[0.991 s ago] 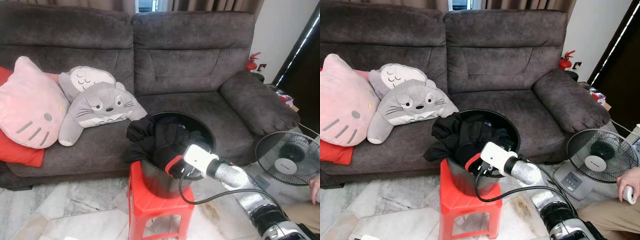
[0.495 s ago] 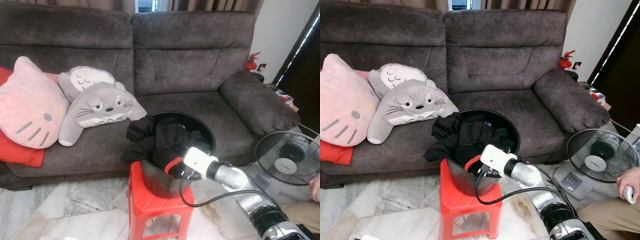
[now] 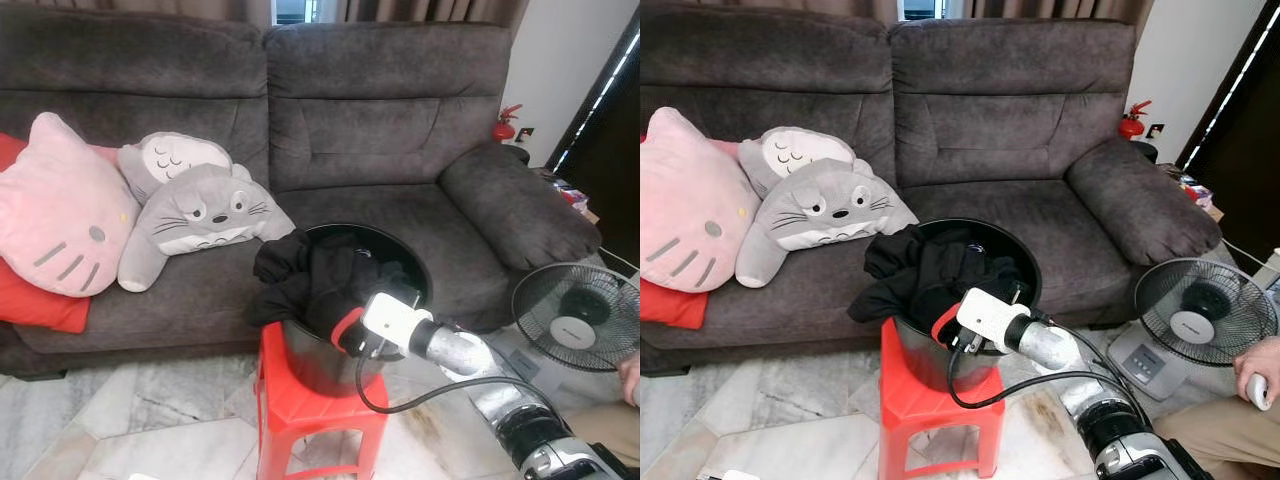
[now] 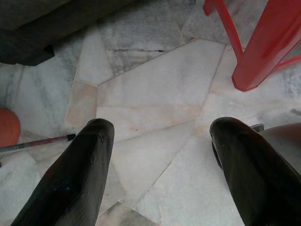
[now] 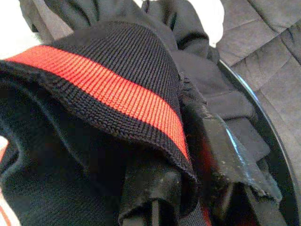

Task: Hang hanger

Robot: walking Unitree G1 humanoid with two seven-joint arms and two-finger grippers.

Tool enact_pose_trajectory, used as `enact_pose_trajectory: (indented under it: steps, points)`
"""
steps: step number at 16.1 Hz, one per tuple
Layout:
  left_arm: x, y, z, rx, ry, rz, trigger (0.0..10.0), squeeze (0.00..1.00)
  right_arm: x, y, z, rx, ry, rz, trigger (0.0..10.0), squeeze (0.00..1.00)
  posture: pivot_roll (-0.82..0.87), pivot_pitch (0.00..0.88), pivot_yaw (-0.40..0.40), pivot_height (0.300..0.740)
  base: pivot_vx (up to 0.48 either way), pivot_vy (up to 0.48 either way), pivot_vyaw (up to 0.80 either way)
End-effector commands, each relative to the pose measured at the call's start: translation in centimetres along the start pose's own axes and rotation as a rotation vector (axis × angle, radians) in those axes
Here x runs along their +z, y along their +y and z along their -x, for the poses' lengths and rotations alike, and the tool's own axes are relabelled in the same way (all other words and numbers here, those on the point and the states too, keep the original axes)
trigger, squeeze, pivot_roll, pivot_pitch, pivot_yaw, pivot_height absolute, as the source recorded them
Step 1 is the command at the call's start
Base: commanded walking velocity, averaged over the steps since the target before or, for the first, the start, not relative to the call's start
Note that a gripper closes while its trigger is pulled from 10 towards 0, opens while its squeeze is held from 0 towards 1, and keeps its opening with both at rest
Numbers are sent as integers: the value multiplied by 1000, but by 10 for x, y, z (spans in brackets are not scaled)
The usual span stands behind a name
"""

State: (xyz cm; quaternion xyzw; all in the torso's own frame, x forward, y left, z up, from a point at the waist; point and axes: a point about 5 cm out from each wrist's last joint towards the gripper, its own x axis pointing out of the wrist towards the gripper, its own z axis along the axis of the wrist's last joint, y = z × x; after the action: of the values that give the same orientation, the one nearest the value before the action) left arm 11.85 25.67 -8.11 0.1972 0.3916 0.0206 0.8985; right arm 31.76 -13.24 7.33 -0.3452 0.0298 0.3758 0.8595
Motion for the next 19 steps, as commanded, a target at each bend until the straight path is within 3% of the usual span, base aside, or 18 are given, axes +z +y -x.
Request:
enact_pose_trajectory:
  steps: [1, 11, 18, 19]
  points:
    - [-2, -1, 0, -6, 13, -20, 10000, 0, 0, -3, 0, -3, 7, 16, 0, 0, -11, 19, -74, 740, 0, 0, 0]
    - [-3, 0, 1, -4, 15, -23, 10000, 0, -8, -10, 1, -63, 77, 29, 0, 0, -5, 22, -72, 740, 0, 0, 0]
    - [-3, 0, 1, -2, 14, -22, 10000, 0, 8, -43, -1, -223, 74, 50, 0, 0, 2, 9, -74, 740, 0, 0, 0]
    - [-3, 0, 1, -1, 15, -22, 10000, 0, 19, -54, -3, -280, 46, 49, 9765, 0, 4, 7, -76, 740, 0, 0, 0]
